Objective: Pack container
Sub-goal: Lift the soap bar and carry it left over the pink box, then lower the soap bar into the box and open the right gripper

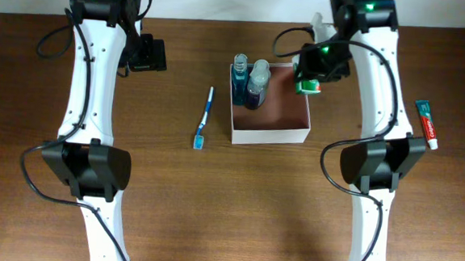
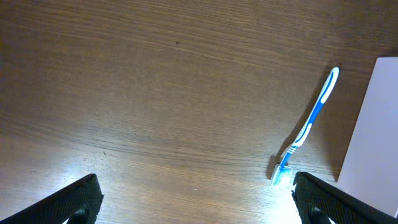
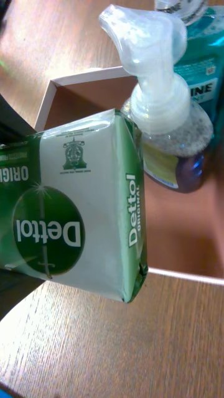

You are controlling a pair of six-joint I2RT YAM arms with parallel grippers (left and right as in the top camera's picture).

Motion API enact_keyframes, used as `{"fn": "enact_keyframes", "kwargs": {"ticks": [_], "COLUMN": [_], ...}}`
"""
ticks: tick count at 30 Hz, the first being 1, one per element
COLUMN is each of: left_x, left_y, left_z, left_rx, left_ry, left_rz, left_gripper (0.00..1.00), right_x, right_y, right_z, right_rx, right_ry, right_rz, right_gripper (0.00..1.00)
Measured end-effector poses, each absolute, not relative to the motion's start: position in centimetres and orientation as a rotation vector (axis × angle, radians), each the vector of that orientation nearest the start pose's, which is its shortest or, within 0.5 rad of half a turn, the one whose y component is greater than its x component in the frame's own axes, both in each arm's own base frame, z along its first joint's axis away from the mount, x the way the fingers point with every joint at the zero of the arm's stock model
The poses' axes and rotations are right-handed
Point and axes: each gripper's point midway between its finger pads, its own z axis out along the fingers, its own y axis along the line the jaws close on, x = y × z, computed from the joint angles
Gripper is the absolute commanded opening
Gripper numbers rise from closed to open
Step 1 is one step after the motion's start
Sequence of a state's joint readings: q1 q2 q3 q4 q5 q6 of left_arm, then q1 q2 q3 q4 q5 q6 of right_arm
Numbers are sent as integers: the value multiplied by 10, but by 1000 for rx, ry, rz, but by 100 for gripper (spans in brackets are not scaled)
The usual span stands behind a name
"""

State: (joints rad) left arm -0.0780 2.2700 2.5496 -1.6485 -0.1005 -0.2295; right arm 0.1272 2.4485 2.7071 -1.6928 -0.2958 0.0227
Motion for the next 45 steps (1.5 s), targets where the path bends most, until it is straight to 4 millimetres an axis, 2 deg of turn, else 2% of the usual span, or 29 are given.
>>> {"fn": "enact_keyframes", "kwargs": {"ticks": [4,9,21,29,32,40,45], "left_x": [458,458,458,458,458,458,458], "left_y": [-19,-18,-19,-18,-18,-18,-19], "left_z": [201,201,201,201,201,201,201], "left_rx": [-236,-236,-236,-236,-236,-236,-236], "left_ry": [2916,2916,2916,2916,2916,2916,2916], "left_rz": [99,100,100,100,100,100,99], "left_gripper": [99,99,99,99,99,99,99], "right_x": [463,456,468,461,460,461,461], "right_y": [118,123,123,121,121,122,123], "right_z": [161,144,109,75,68,67,67], "right_rx": [-208,-220,-217,-214,-213,-192,-192], "right_ry": [3013,3069,3071,3132,3141,3138,3134], "right_rz": [387,320,290,285,285,291,297], "right_gripper": [22,22,23,27,33,61,69]}}
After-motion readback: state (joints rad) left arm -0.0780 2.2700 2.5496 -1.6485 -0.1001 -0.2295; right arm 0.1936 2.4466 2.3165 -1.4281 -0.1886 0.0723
